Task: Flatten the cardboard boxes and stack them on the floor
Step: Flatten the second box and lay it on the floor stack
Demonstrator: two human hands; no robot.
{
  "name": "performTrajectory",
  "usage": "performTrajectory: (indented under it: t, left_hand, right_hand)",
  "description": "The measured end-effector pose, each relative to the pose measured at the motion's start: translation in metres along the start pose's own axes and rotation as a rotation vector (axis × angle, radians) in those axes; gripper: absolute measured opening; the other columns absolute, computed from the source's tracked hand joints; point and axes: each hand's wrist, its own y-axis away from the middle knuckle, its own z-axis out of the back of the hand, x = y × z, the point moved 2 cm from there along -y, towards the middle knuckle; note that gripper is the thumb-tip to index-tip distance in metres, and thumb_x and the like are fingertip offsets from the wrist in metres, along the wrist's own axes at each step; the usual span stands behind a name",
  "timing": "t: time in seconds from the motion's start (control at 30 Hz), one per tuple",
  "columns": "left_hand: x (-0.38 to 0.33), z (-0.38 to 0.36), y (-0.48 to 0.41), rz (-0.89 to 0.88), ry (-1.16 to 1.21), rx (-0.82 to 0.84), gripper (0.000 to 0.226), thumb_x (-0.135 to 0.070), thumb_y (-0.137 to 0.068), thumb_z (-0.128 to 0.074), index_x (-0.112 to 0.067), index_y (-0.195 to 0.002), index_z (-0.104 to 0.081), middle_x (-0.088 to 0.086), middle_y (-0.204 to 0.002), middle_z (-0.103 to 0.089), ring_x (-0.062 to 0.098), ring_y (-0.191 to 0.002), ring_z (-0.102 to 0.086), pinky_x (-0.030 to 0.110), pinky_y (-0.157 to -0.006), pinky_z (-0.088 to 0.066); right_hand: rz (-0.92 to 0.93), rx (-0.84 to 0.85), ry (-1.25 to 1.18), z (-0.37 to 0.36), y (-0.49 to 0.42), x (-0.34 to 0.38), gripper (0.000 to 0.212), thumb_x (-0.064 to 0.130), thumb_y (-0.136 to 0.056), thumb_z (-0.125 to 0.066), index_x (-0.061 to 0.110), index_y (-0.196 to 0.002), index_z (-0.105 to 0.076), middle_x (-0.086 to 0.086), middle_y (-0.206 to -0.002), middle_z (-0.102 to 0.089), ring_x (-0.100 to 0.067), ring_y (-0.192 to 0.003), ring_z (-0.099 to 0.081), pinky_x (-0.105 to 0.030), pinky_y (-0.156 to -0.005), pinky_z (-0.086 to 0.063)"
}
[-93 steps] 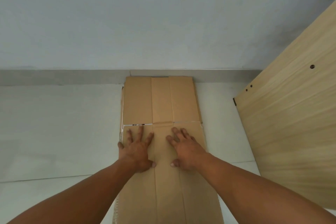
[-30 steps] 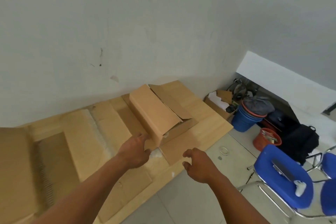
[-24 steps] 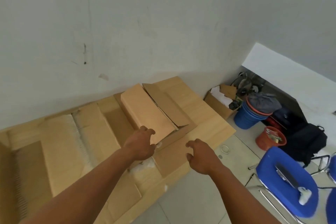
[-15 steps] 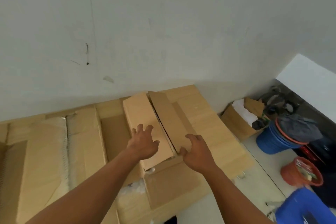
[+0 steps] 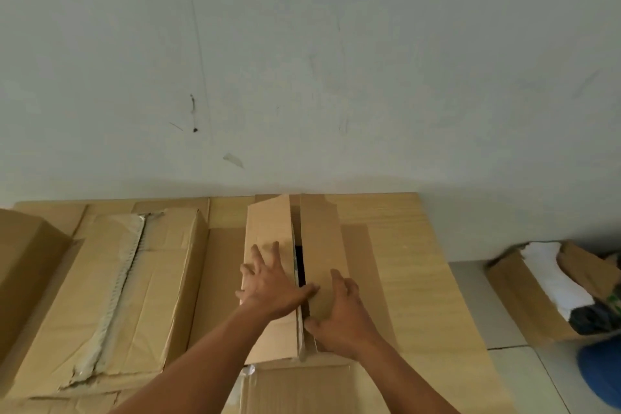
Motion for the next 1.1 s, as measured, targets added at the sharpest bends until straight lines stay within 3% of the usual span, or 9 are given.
performTrajectory:
  t: [0.13, 0.3, 0.47, 0.57, 0.67, 0.8, 0.93, 1.0, 1.1]
  left_hand:
    - [0.009, 0.005, 0.000, -0.015, 0.186, -0.004, 0.110, -0.085, -0.075, -0.048, -0.034, -0.157, 0.005, 0.008, -0.166, 0.017, 0.044, -0.150, 0.006, 0.065, -0.116, -0.021]
    - [0.013, 0.003, 0.002, -0.047, 0.017, 0.011, 0.124, -0.069, -0.070, -0.071, -0.035, -0.155, 0.012, 0.008, -0.166, 0.009, 0.044, -0.151, 0.002, 0.064, -0.116, -0.024]
    - [0.015, 0.015, 0.010, -0.086, 0.138, -0.030, 0.108, -0.039, -0.076, -0.076, -0.032, -0.156, -0.003, 0.006, -0.161, -0.021, 0.038, -0.142, -0.031, 0.053, -0.109, -0.043]
    - [0.028, 0.037, 0.020, -0.124, 0.249, -0.069, 0.090, -0.022, -0.085, -0.070, -0.033, -0.156, -0.016, 0.008, -0.152, -0.040, 0.025, -0.118, -0.057, 0.031, -0.085, -0.056]
    - [0.050, 0.055, 0.025, -0.079, 0.282, -0.161, 0.082, -0.010, -0.088, -0.063, -0.030, -0.156, -0.022, 0.009, -0.133, -0.059, 0.011, -0.088, -0.065, 0.023, -0.065, -0.057]
    - [0.056, 0.059, 0.034, -0.007, 0.293, -0.213, 0.088, 0.002, -0.085, -0.055, -0.028, -0.158, -0.016, 0.009, -0.114, -0.065, 0.015, -0.069, -0.068, 0.027, -0.054, -0.059]
    - [0.052, 0.055, 0.037, 0.014, 0.314, -0.242, 0.093, 0.003, -0.088, -0.054, -0.030, -0.158, -0.004, -0.003, -0.088, -0.057, 0.020, -0.062, -0.069, 0.031, -0.052, -0.060]
    - [0.055, 0.055, 0.038, 0.022, 0.353, -0.249, 0.093, 0.003, -0.088, -0.052, -0.032, -0.158, -0.003, -0.004, -0.092, -0.054, 0.019, -0.063, -0.068, 0.033, -0.056, -0.062]
    - [0.061, 0.057, 0.036, 0.037, 0.361, -0.263, 0.086, 0.001, -0.089, -0.048, -0.027, -0.159, -0.006, 0.001, -0.094, -0.059, 0.017, -0.069, -0.069, 0.038, -0.068, -0.062]
  right_hand:
    - [0.003, 0.057, -0.234, 0.027, 0.002, 0.001, 0.091, 0.028, -0.081, -0.063, 0.029, -0.157, -0.013, 0.001, -0.161, -0.017, -0.024, -0.138, -0.039, -0.031, -0.100, -0.040]
    - [-0.050, 0.135, -0.448, 0.064, -0.002, -0.011, 0.083, -0.001, -0.072, -0.055, 0.027, -0.148, -0.036, -0.006, -0.130, -0.050, -0.017, -0.106, -0.053, -0.034, -0.082, -0.050]
    - [-0.109, 0.024, -0.403, 0.091, -0.008, -0.030, 0.079, -0.006, -0.076, -0.048, 0.022, -0.149, -0.036, -0.003, -0.132, -0.055, -0.019, -0.109, -0.054, -0.035, -0.087, -0.050]
    - [-0.072, -0.161, -0.048, 0.094, -0.009, -0.041, 0.091, 0.004, -0.075, -0.055, 0.024, -0.155, -0.017, -0.008, -0.148, -0.040, -0.026, -0.127, -0.048, -0.042, -0.100, -0.049]
    - [0.101, -0.331, 0.588, 0.085, -0.009, -0.036, 0.104, 0.001, -0.081, -0.063, 0.020, -0.158, 0.005, -0.019, -0.162, 0.002, -0.038, -0.151, -0.003, -0.046, -0.123, -0.019]
    - [0.439, -0.198, 0.896, 0.058, -0.015, -0.016, 0.093, -0.010, -0.084, -0.057, 0.017, -0.158, -0.008, -0.017, -0.165, 0.004, -0.033, -0.153, 0.007, -0.042, -0.121, 0.007]
    - [0.394, 0.156, 0.790, 0.040, -0.026, -0.002, 0.079, 0.003, -0.082, -0.059, 0.017, -0.153, -0.029, -0.012, -0.150, -0.044, -0.030, -0.145, -0.031, -0.038, -0.123, -0.018]
    - [0.332, 0.205, 0.558, 0.042, -0.025, 0.004, 0.065, 0.007, -0.083, -0.054, 0.023, -0.146, -0.044, -0.005, -0.137, -0.056, -0.025, -0.130, -0.050, -0.030, -0.104, -0.043]
    - [0.309, 0.267, 0.295, 0.055, -0.015, 0.016, 0.035, 0.016, -0.088, -0.052, 0.022, -0.121, -0.064, 0.005, -0.112, -0.064, -0.012, -0.105, -0.061, -0.023, -0.083, -0.049]
